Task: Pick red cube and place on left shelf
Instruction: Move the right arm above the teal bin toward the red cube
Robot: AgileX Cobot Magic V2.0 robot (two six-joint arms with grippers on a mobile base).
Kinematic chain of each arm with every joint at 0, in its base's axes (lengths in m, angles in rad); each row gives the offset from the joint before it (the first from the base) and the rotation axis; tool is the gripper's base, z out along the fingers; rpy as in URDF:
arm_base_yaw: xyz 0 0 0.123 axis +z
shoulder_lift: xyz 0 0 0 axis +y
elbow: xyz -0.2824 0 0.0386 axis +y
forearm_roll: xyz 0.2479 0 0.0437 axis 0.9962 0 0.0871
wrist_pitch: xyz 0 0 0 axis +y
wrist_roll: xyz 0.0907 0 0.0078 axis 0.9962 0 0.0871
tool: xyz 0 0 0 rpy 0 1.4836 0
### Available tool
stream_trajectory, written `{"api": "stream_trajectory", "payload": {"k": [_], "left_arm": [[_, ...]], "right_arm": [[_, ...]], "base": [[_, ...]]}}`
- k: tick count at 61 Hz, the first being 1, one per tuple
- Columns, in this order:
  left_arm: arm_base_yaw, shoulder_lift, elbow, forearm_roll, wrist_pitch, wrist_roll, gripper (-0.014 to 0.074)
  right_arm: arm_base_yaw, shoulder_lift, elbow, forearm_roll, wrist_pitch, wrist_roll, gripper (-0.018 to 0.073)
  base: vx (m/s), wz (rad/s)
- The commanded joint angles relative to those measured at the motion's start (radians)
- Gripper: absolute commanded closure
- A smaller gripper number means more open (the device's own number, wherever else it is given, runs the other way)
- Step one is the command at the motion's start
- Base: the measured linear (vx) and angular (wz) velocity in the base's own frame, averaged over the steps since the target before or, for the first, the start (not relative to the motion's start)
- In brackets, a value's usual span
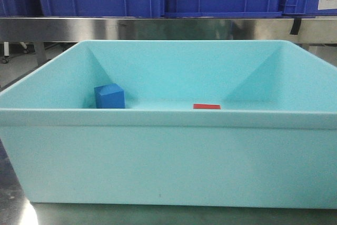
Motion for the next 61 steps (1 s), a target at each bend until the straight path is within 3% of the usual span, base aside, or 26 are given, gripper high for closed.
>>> {"api": "stream_trajectory", "payload": {"k": [1,61], "left_arm": [[-0.001,0.008,0.022,-0.005,-0.091,0.001,0.0491],[-0.001,0.008,0.022,-0.005,-0.091,0.001,0.0491]], "right_arm": [[-0.007,-0.019,-0.025,0.001,-0.086,-0.007,0.0503],[-0.007,-0.019,-0.025,0.000,-0.086,-0.007,0.0503]], "base": [[0.00,0.00],[0.00,0.00]]}}
